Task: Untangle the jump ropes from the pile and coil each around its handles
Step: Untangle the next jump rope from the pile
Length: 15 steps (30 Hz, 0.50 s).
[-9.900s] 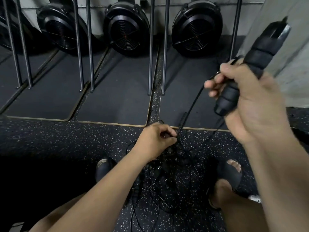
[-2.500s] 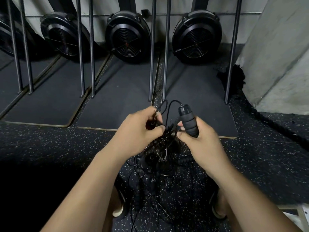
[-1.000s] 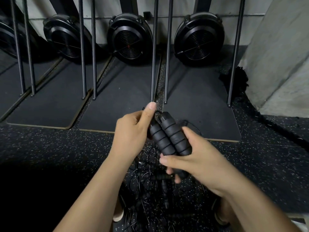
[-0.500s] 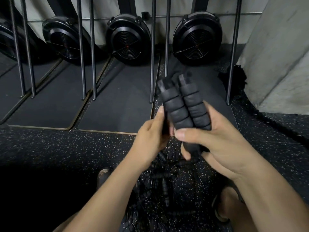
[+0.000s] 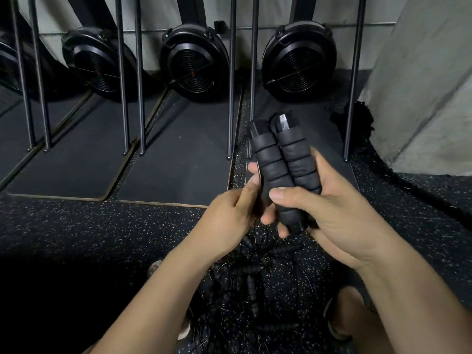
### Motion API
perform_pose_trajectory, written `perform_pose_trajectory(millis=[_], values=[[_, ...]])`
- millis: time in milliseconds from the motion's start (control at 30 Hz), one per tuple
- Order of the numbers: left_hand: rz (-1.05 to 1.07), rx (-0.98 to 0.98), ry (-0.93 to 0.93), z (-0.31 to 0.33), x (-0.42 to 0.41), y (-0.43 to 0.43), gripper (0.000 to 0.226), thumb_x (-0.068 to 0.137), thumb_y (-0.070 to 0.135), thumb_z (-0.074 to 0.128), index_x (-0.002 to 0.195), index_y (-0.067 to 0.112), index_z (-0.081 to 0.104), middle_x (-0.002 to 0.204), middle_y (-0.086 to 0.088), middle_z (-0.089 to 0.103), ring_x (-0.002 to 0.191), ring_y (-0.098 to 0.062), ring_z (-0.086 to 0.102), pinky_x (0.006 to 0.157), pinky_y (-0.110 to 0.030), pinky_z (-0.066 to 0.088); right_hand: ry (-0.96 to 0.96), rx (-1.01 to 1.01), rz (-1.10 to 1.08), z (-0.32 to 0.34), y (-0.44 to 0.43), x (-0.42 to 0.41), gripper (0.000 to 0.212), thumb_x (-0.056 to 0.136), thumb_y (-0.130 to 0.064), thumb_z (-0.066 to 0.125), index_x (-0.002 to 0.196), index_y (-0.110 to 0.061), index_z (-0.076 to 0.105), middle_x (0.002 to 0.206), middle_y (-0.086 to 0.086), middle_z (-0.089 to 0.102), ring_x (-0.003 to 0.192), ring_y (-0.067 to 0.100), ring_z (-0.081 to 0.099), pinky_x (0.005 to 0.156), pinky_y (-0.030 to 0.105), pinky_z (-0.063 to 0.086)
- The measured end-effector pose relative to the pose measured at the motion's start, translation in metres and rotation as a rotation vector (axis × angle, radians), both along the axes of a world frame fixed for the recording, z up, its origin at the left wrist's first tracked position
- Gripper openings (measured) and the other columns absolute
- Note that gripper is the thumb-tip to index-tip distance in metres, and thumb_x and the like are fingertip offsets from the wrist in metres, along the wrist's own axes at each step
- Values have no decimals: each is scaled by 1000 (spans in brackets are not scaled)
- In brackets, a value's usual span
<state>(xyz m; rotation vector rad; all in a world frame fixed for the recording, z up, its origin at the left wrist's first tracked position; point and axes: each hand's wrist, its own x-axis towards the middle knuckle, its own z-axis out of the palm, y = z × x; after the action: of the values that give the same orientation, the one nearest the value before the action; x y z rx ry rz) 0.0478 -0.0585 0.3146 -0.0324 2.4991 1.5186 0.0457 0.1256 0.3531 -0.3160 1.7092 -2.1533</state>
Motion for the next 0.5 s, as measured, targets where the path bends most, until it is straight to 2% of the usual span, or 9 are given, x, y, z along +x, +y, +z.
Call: perform_pose_trajectory(millis=[100, 200, 267, 333, 433, 500], values=[[-26, 69, -38, 5, 1, 5, 69, 108, 65, 32, 69, 17, 63, 49, 8, 44, 43, -10, 39, 53, -31, 31, 12, -47, -55, -2, 1, 1, 52, 91, -2, 68, 139, -9, 50, 132, 11, 74, 75, 29, 67, 55, 36, 52], [-114, 60, -59, 5, 3, 5, 69, 109, 63, 36, 76, 12, 68, 49, 10, 39, 43, -10, 37, 50, -28, 30, 14, -13, -208, -10, 10, -7, 48, 87, 4, 74, 128, -7, 52, 115, 15, 75, 72, 26, 64, 54, 37, 51], [-159, 97, -82, 5, 4, 0, 63, 109, 59, 43, 78, 10, 68, 49, 13, 35, 44, -10, 33, 49, -27, 28, 58, 152, -302, -16, 21, -16, 50, 87, 10, 77, 125, -11, 51, 104, 17, 74, 71, 26, 67, 56, 40, 54], [-206, 113, -62, 7, 4, -7, 51, 107, 54, 55, 78, 14, 66, 51, 12, 34, 45, -10, 29, 50, -27, 25, 95, 417, -316, -24, 33, -24, 59, 87, 9, 79, 128, -20, 49, 90, 10, 76, 69, 26, 70, 58, 42, 59], [-244, 172, -14, 12, 2, -16, 37, 101, 45, 70, 78, 16, 66, 52, 7, 34, 48, -14, 26, 51, -27, 20, 110, 777, -143, -33, 43, -26, 69, 81, 4, 82, 126, -37, 49, 87, 8, 76, 64, 26, 72, 59, 43, 63], [-240, 219, 6, 13, 1, -19, 35, 99, 42, 73, 78, 14, 68, 54, 4, 34, 50, -16, 25, 50, -27, 20, 86, 872, 36, -39, 43, -23, 66, 79, 5, 80, 121, -38, 52, 88, 8, 76, 63, 26, 73, 57, 42, 63]])
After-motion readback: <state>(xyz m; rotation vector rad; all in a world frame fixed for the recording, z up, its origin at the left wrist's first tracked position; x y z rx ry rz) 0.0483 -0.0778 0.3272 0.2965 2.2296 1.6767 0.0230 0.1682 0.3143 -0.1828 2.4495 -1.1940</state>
